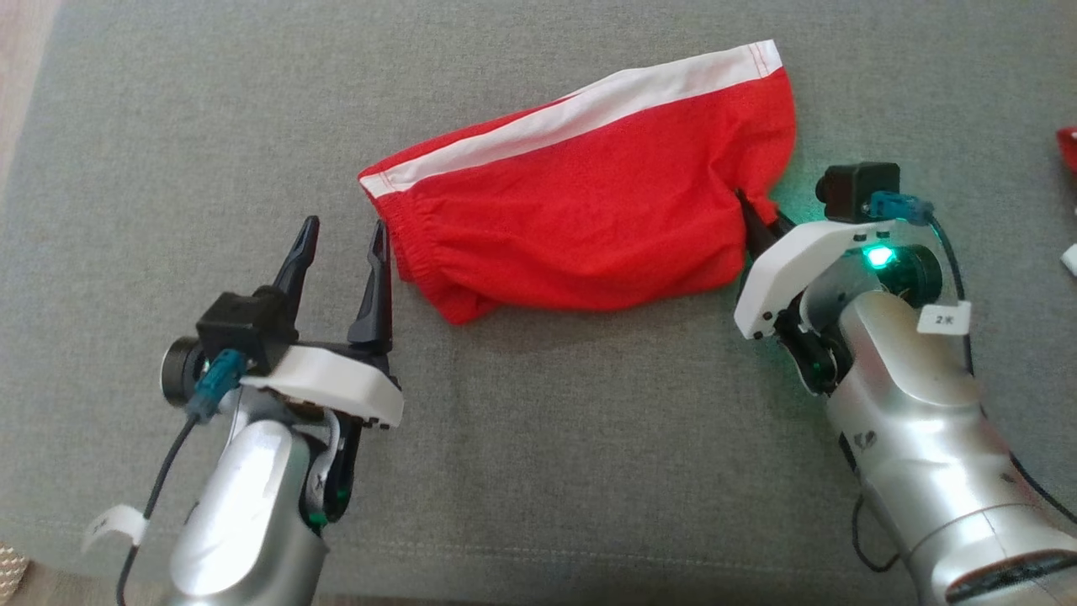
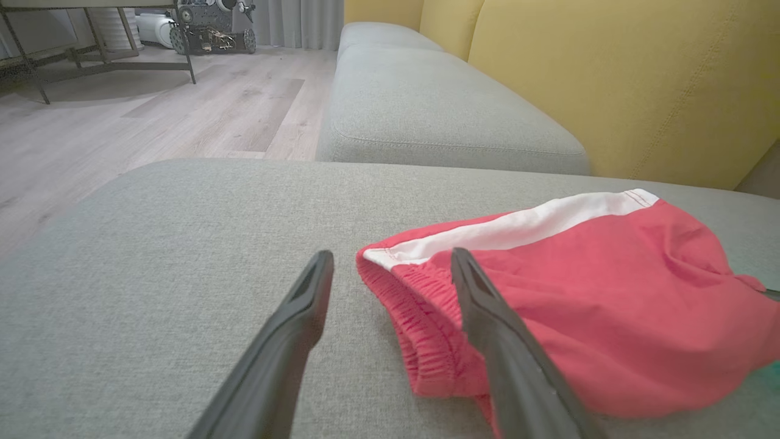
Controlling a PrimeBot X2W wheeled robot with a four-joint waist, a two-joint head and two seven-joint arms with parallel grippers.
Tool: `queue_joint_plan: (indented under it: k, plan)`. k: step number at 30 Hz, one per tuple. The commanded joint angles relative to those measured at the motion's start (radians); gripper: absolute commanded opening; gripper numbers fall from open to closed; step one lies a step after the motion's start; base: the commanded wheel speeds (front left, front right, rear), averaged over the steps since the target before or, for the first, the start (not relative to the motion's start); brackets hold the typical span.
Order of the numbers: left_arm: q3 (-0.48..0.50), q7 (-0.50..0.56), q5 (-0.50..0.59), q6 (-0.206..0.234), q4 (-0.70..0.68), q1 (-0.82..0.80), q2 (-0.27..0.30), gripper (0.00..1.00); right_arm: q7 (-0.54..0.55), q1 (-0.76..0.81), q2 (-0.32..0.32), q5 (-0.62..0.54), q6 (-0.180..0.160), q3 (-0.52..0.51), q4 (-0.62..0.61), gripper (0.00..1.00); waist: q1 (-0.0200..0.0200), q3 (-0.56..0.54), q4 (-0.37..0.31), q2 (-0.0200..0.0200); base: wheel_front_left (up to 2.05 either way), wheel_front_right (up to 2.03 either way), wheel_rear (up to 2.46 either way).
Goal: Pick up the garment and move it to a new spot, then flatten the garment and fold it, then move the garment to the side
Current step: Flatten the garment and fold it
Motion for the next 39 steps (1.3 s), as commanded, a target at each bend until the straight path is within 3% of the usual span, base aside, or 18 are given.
queue_joint_plan:
  k: [1,13,21,31,39]
  plan:
    - [0.029,-0.012,0.012,-0.001,-0.027,-0.033,0.012,1.00,-0.009,0.015,0.022,0.015,-0.001,0.029,-0.006,0.00,0.0000,-0.001,-0.002,0.0000,0.00,0.00,0.00]
    - [0.045,-0.012,0.017,0.004,-0.039,-0.011,0.018,1.00,-0.144,0.123,0.003,0.095,-0.001,0.026,-0.077,0.00,0.0000,-0.026,-0.035,0.0000,0.00,0.00,0.00]
    - [0.051,-0.012,0.015,0.007,-0.043,0.014,0.031,1.00,-0.192,0.300,-0.004,0.121,-0.001,-0.072,-0.200,0.00,0.0000,-0.058,-0.066,0.0000,0.00,0.00,0.00]
    - [0.049,-0.007,0.008,0.018,-0.055,0.041,0.041,1.00,-0.151,0.466,0.007,0.072,-0.001,-0.210,-0.350,0.00,0.0000,-0.083,-0.083,0.0000,0.00,0.00,0.00]
    - [0.040,-0.001,-0.002,0.017,-0.056,0.046,0.042,1.00,-0.070,0.491,0.015,0.012,-0.001,-0.255,-0.466,0.00,0.0000,-0.103,-0.078,0.0000,0.00,0.00,0.00]
